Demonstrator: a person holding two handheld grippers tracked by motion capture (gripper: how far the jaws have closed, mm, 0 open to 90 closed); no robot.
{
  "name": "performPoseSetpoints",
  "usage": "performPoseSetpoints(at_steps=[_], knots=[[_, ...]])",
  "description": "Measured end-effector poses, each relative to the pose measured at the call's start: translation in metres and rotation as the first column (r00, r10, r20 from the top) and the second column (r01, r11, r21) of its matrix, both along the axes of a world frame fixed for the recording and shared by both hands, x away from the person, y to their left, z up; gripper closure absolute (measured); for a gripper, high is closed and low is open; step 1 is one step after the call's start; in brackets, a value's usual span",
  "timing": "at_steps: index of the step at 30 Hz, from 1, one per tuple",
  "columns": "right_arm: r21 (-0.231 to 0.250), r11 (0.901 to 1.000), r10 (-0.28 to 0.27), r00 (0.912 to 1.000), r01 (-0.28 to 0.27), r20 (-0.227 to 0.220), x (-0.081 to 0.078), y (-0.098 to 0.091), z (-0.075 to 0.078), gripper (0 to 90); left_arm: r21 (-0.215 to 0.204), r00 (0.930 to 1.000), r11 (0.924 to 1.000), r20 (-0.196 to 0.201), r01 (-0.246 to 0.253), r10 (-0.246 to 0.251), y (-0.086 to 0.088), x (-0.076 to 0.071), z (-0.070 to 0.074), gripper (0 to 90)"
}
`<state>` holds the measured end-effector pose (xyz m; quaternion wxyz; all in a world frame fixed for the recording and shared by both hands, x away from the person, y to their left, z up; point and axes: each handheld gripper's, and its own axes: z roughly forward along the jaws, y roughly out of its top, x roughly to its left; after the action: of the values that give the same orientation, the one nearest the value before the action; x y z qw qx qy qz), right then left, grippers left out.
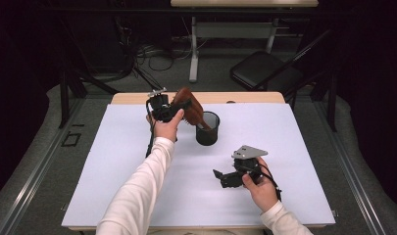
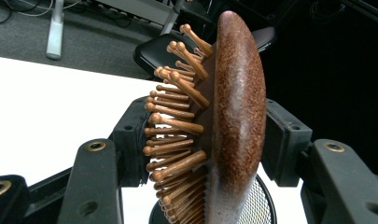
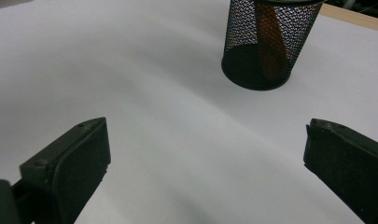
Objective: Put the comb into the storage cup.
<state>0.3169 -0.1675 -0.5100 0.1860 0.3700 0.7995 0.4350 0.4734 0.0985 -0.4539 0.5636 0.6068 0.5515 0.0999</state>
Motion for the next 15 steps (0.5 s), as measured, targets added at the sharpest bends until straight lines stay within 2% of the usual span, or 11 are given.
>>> performPoseSetpoints(at_steps=[6, 15], knots=[[0.000, 1.0000, 0.004, 1.0000, -0.004, -0.003, -0.0003, 0.0004, -0.0003, 0.8, -0.009, 1.0000, 1.0000, 0.001, 0.000, 0.000, 0.0013, -0.0019, -0.0015, 42.5], [-0.001, 1.0000, 0.006, 1.0000, -0.006, -0.004, -0.0003, 0.0005, -0.0004, 1.1, 0.011, 0.9999, 0.9999, 0.007, -0.009, 0.009, 0.0005, -0.0019, -0.0020, 38.0]])
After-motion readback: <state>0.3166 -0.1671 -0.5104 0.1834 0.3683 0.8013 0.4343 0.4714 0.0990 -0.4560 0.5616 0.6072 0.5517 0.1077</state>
